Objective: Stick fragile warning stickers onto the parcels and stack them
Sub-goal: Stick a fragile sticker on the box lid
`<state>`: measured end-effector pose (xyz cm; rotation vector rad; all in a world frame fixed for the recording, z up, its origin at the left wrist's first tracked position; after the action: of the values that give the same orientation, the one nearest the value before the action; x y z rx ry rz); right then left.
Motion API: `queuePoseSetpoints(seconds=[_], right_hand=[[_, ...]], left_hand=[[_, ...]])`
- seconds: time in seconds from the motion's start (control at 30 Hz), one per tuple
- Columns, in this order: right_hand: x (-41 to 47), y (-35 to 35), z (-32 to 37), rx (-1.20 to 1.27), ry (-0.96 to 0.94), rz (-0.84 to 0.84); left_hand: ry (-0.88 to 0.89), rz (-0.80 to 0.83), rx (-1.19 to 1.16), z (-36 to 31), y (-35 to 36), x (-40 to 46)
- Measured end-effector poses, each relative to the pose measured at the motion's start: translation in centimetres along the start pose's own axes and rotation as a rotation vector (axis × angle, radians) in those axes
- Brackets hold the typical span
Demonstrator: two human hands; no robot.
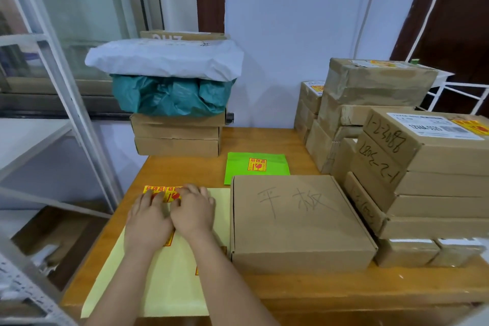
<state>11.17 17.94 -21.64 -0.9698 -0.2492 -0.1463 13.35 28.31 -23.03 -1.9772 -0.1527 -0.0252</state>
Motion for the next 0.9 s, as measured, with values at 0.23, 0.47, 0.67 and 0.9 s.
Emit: queuePoseSetpoints(seconds=[0.23, 0.47, 0.67, 0.9], right_hand=[[0.1, 0.2, -0.1, 0.015, -0.015, -0.032], [-0.7, -1.4, 0.4, 0.148, -0.045, -0.216], [-2.1, -2.8, 2.4, 0.263, -0.099, -0.28], [-4.9, -9.7, 5.7, 0.319, -0.28, -0.361]], left_hand=[[-0.019, -0.011, -0.002, 0.1, -0.2, -0.1], [-0.035, -0.02, -0.02, 0.1, -0.5, -0.1], [-0.026, 0.0, -0.021, 0.5, -0.2, 0.4], [-0.059, -0.247, -0.782, 0.3, -7.9, -2.6]])
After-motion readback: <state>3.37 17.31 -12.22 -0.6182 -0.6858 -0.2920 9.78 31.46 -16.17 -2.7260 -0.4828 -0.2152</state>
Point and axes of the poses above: each hand's wrist, its own x-axis towards the middle knuckle, its own y-axis out of the palm, z = x × y, the point moved 10 cm from there along x, towards the middle knuckle, and after that the axes turned 15 degrees about -y, right-handed, at the moved point
